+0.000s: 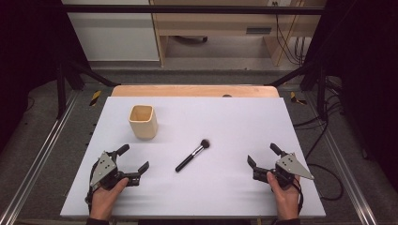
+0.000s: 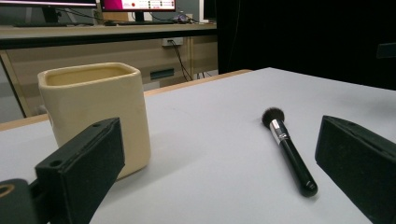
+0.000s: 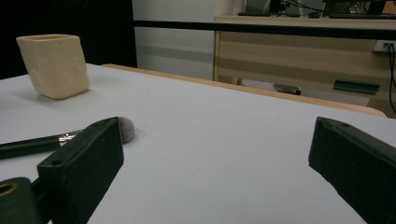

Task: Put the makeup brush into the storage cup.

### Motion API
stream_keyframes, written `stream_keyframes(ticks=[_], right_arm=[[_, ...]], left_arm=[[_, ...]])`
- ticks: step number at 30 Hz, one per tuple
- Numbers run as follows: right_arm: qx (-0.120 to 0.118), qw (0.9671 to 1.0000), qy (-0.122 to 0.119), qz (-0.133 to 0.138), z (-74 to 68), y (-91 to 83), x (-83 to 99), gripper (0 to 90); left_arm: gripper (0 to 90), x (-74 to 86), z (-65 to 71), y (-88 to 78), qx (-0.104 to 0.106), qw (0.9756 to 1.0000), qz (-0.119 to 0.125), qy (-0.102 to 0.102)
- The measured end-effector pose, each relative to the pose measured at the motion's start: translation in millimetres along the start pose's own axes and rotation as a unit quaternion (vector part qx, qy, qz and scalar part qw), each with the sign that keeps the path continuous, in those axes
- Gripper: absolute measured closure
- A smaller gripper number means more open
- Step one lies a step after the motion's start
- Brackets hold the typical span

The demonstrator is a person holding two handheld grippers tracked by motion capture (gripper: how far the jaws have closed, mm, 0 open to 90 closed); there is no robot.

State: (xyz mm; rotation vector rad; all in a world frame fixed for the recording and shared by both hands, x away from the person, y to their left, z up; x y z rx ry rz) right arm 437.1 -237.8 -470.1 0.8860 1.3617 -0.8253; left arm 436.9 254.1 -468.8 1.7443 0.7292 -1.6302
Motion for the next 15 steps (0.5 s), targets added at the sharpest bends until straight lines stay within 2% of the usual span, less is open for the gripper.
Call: stream_keyframes(ticks=[8, 15], right_arm=[[0.004, 1.0, -0.009, 0.001, 0.9, -4.0, -0.8, 3.4], [0.001, 0.9998, -0.02, -0.007, -1.9, -2.4, 1.0, 3.1]], left_arm=[[1.3, -4.8, 8.9, -0.6, 0.017, 0.9998, -0.01, 0.007], [1.3, -4.1, 10.8, 1.6, 0.02, 0.9995, -0.026, 0.007]])
Point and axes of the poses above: each handheld gripper's, and its own axes: y roughly forward along the jaws, x roughly out of its underside, z roughly to its right, the point moved 2 cm from there along y, roughly forward along the jaws, and after that the axes turned 10 degrees about z, right-handed, at the moved point
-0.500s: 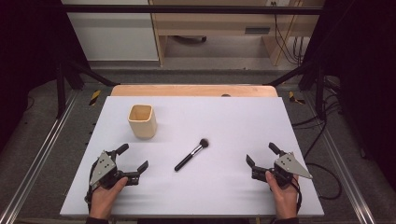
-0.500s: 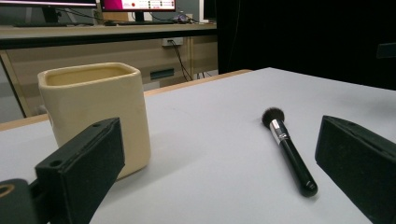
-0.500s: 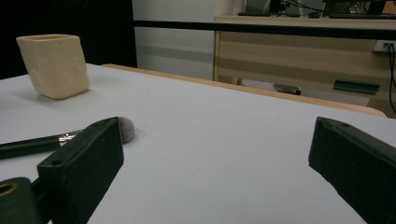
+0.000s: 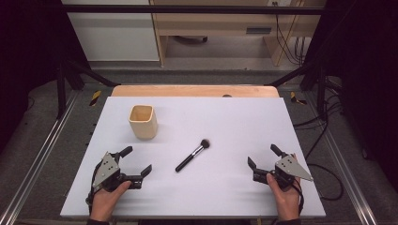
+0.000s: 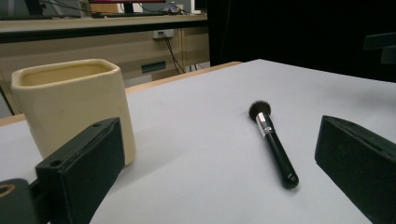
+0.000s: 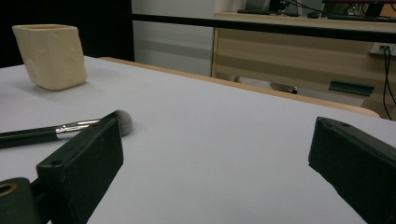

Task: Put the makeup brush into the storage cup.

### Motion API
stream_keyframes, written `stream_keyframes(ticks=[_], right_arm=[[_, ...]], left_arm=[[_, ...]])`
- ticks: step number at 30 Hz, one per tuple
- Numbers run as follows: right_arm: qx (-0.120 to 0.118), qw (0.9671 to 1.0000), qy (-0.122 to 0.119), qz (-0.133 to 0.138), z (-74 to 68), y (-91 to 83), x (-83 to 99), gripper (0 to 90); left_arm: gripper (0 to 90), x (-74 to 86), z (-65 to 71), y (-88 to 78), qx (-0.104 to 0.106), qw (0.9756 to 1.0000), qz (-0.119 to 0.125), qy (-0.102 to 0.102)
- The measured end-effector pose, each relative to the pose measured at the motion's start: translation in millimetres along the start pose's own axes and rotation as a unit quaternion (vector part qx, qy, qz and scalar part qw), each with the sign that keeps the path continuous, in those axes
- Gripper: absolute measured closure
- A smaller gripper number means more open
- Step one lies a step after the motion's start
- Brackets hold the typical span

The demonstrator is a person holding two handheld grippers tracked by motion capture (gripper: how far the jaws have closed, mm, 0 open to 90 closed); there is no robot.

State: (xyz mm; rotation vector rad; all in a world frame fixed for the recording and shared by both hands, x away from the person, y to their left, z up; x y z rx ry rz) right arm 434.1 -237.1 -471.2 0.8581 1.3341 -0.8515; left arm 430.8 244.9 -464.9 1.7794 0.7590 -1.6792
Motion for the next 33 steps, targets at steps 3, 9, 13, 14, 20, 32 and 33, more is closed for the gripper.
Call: stream_keyframes(ticks=[3, 9, 13, 14, 20, 32, 33], right_arm=[[-0.001, 1.0, -0.003, 0.002, 0.1, -0.2, -0.2, 3.0], [0.003, 1.0, 0.0, -0.001, 1.0, -1.0, 0.1, 2.8], [0.004, 1.0, 0.001, -0.001, 2.0, -1.6, 0.1, 2.8], [0.005, 1.0, 0.002, -0.001, 2.4, -1.7, -0.1, 2.8], [0.004, 1.0, 0.004, -0.002, 2.9, -1.7, 0.8, 2.8], [0.001, 1.0, 0.009, -0.002, 1.2, -1.3, 1.2, 2.7], [0.001, 0.9999, 0.01, -0.002, 0.9, -1.4, 1.1, 2.7]], left_arm=[[1.3, 0.1, 1.2, 1.6, 0.001, 1.0, -0.007, -0.002], [1.4, -4.7, 4.9, 10.4, 0.019, 0.9995, -0.025, 0.002], [1.5, -7.5, 8.7, 22.2, 0.035, 0.9982, -0.047, 0.006], [1.7, -9.2, 10.7, 27.9, 0.042, 0.9971, -0.062, 0.011], [2.7, -21.4, 21.3, 50.9, 0.066, 0.991, -0.113, 0.031], [3.5, -34.6, 37.3, 94.4, 0.101, 0.9679, -0.227, 0.04], [3.5, -35.0, 39.0, 98.6, 0.105, 0.9652, -0.236, 0.04]])
Point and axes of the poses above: each handheld gripper's, and its own axes: y roughly forward along the jaws, x roughly out of its underside, z roughly to its right, the point moved 2 cm from there along y, roughly forward along the jaws, and after that the axes turned 10 degrees about z, right-handed, at the moved point
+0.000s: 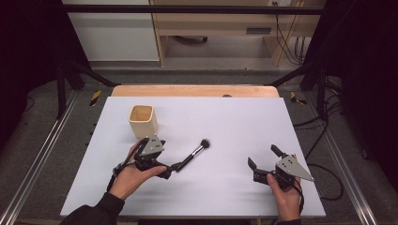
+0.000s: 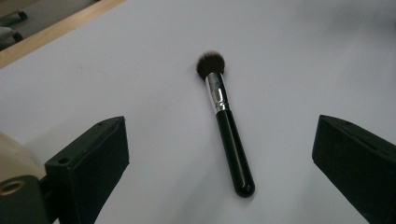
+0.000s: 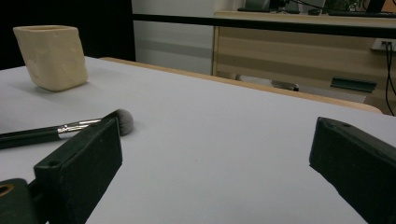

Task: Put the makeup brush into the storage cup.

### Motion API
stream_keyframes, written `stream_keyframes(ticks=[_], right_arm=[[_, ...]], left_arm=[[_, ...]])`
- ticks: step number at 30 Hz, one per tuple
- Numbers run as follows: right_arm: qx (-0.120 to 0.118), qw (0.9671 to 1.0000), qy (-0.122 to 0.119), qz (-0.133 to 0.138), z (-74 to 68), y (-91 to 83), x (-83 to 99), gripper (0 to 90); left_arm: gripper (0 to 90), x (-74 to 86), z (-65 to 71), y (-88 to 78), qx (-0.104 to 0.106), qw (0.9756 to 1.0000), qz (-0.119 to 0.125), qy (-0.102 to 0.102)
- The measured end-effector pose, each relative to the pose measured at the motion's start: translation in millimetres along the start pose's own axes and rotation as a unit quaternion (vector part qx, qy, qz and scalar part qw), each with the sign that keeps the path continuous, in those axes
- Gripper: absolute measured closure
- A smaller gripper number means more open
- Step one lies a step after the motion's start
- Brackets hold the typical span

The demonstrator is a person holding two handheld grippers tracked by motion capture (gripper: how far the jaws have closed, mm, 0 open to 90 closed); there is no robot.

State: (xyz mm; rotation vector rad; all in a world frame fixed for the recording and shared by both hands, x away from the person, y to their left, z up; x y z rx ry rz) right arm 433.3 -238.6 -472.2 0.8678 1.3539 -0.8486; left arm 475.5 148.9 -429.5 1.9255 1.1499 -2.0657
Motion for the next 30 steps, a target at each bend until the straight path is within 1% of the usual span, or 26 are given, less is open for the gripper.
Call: stream_keyframes(ticks=[3, 4, 7, 9, 10, 13, 16, 17, 20, 22, 25, 26, 28, 30], right_arm=[[0.0, 1.0, 0.0, -0.001, 0.0, -0.2, -0.3, 2.7], [0.001, 1.0, 0.002, -0.001, 0.0, -0.2, -0.2, 2.7], [0.0, 1.0, 0.001, 0.001, 0.6, -0.2, -0.1, 2.6], [0.001, 1.0, 0.002, 0.0, 0.6, -0.3, -0.1, 2.7], [0.0, 1.0, 0.002, 0.0, 0.5, -0.2, 0.0, 2.6], [0.0, 1.0, 0.002, 0.0, 0.5, -0.2, 0.0, 2.6], [0.001, 1.0, 0.003, 0.0, 0.6, -0.3, -0.1, 2.6], [0.001, 1.0, 0.003, 0.0, 0.6, -0.4, -0.1, 2.6], [-0.001, 1.0, 0.005, -0.001, 0.0, 0.5, 0.6, 2.6], [-0.002, 1.0, 0.003, -0.001, -0.1, 0.6, 0.6, 2.6], [-0.001, 1.0, 0.005, -0.001, 0.0, 0.4, 0.5, 2.6], [-0.001, 1.0, 0.006, 0.0, 0.2, 0.4, 0.6, 2.6], [0.0, 1.0, 0.009, -0.001, 0.2, 0.2, 0.5, 2.6], [0.0, 1.0, 0.008, 0.0, 0.4, 0.2, 0.5, 2.6]], left_arm=[[3.9, -4.7, 2.2, 9.1, 0.005, 0.9998, -0.022, -0.001], [3.9, -6.4, 3.3, 12.5, 0.007, 0.9995, -0.029, 0.002], [3.9, -8.9, 5.9, 18.4, 0.013, 0.999, -0.042, 0.005], [3.9, -9.4, 7.4, 22.7, 0.019, 0.9984, -0.053, 0.007], [3.9, -9.6, 7.4, 24.3, 0.021, 0.9977, -0.063, 0.012], [3.8, -9.8, 7.5, 30.3, 0.026, 0.9967, -0.077, 0.006], [3.8, -11.1, 6.5, 35.5, 0.023, 0.9965, -0.08, -0.002], [3.8, -11.7, 5.9, 36.8, 0.024, 0.9962, -0.084, 0.001], [3.7, -12.0, 5.5, 42.7, 0.022, 0.9957, -0.089, -0.005], [3.7, -12.0, 4.8, 45.4, 0.026, 0.9946, -0.101, -0.002], [3.8, -11.3, 6.0, 49.1, 0.028, 0.9937, -0.108, -0.004], [3.8, -11.1, 6.1, 50.4, 0.025, 0.9934, -0.111, -0.003], [4.4, -10.6, 7.2, 53.0, 0.025, 0.9934, -0.112, -0.005], [4.9, -10.0, 8.0, 55.0, 0.025, 0.9927, -0.118, -0.003]])
Point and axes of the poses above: each handheld gripper's, and its own axes: y roughly forward along the jaws, x roughly out of its underside, z roughly to its right, the point moved 2 cm from there along y, roughly forward along the jaws, and after that the axes turned 10 degrees about z, right-handed, at the moved point
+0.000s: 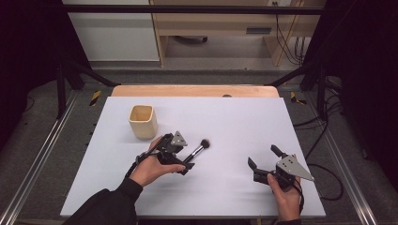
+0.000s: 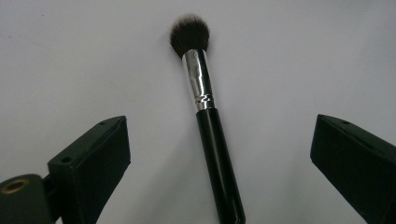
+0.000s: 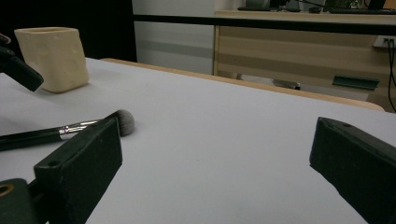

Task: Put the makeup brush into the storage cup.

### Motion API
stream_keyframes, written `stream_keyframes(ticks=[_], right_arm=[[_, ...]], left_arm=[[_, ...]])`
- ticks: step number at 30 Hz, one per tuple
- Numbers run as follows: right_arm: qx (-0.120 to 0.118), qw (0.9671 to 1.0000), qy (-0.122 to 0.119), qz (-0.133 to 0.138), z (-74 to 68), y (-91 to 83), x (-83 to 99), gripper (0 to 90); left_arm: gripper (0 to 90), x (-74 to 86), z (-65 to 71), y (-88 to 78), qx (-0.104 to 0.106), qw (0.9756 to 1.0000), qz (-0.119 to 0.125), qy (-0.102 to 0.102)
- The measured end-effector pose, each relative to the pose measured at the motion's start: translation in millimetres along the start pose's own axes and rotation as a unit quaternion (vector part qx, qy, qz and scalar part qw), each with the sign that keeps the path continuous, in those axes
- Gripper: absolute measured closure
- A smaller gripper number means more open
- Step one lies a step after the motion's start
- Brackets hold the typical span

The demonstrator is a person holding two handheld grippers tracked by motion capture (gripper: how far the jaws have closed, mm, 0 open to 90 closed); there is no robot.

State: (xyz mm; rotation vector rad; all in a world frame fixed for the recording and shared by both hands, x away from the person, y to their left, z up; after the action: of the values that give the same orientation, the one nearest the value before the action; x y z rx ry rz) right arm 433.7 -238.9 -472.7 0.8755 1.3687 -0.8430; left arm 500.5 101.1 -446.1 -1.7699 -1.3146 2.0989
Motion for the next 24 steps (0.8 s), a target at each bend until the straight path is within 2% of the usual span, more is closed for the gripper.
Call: stream_keyframes(ticks=[2, 4, 6, 11, 14, 18, 24], right_arm=[[0.0, 1.0, -0.001, 0.0, 0.4, -0.3, -0.1, 2.6], [0.001, 1.0, 0.001, -0.001, 0.6, -0.5, -0.1, 2.6], [0.001, 1.0, -0.001, 0.0, 1.0, -0.3, 0.1, 2.6], [0.001, 1.0, -0.002, 0.0, 1.2, -0.2, 0.2, 2.7], [0.002, 1.0, 0.002, 0.001, 1.4, -0.3, 0.2, 2.7], [0.002, 1.0, 0.001, 0.001, 1.3, -0.2, 0.3, 2.8], [0.002, 1.0, 0.002, -0.001, 1.9, -0.7, 0.3, 2.8]], left_arm=[[7.1, 0.0, -0.1, 0.8, 0.001, 0.9999, -0.011, 0.005], [10.3, 0.0, 0.9, 2.7, -0.002, 0.9999, -0.009, -0.005], [16.1, 0.6, 0.6, 4.6, -0.003, 0.9998, -0.015, -0.012], [32.9, 2.5, 0.3, 8.1, -0.003, 0.9993, -0.036, -0.013], [41.1, 3.2, 0.1, 10.0, -0.013, 0.9987, -0.04, -0.028], [48.2, 4.6, -0.3, 12.6, -0.015, 0.9979, -0.051, -0.035], [54.0, 8.2, -1.2, 12.9, -0.013, 0.9969, -0.065, -0.042]])
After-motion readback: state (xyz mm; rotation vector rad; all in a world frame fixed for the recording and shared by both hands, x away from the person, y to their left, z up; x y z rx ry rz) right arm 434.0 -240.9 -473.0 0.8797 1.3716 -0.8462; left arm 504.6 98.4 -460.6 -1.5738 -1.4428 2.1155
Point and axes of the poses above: each handheld gripper's, and its own axes: y roughly forward along the jaws, x roughly out of its underside, z roughly to its right, the point moved 2 cm from there along y, roughly forward along the jaws, and after that the axes turned 10 degrees about z, right-handed, at the moved point
